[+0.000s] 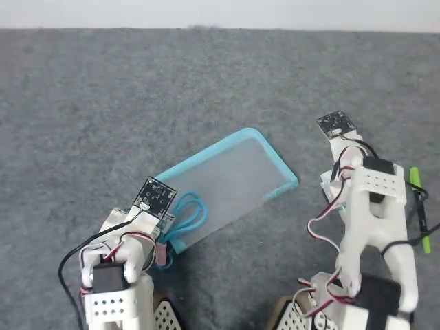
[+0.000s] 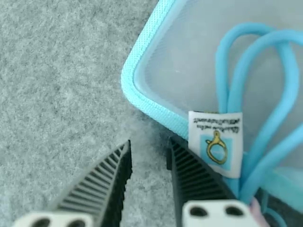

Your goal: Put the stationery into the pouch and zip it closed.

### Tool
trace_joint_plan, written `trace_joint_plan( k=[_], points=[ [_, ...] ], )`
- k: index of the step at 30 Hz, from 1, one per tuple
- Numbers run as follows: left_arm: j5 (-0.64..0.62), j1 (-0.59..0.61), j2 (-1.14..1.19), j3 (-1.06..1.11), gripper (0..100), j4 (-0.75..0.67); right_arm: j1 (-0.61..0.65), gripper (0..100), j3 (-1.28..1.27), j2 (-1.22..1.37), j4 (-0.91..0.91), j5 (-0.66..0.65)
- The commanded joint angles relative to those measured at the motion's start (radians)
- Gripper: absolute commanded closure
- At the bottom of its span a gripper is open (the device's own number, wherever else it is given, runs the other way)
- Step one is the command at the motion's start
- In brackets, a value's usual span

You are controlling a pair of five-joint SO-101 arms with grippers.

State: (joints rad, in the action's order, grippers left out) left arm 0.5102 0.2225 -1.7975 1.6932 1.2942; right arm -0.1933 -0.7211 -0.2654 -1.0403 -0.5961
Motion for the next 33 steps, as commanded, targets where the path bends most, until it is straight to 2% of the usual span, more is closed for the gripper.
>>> trace_joint_plan(
  k=[1, 4, 10, 16, 23, 33],
  points=[
    [0.006, 0.008, -0.025, -0.007, 89, -0.003, 0.002, 99.1, 0.135, 0.088, -0.039, 0.117],
    [0.006, 0.008, -0.025, -0.007, 89, -0.003, 0.002, 99.1, 0.269, 0.236, -0.076, 0.239],
    [0.006, 0.008, -0.025, -0.007, 89, -0.003, -0.053, 99.1, 0.554, 0.533, -0.163, 0.328],
    [0.006, 0.008, -0.025, -0.007, 89, -0.003, -0.156, 99.1, 0.744, 0.727, -0.193, 0.325],
    [0.006, 0.008, -0.025, -0.007, 89, -0.003, -0.205, 99.1, 0.796, 0.763, -0.186, 0.270],
    [0.006, 0.008, -0.025, -0.007, 89, -0.003, -0.133, 98.8, 0.798, 0.760, -0.292, 0.207]
  ],
)
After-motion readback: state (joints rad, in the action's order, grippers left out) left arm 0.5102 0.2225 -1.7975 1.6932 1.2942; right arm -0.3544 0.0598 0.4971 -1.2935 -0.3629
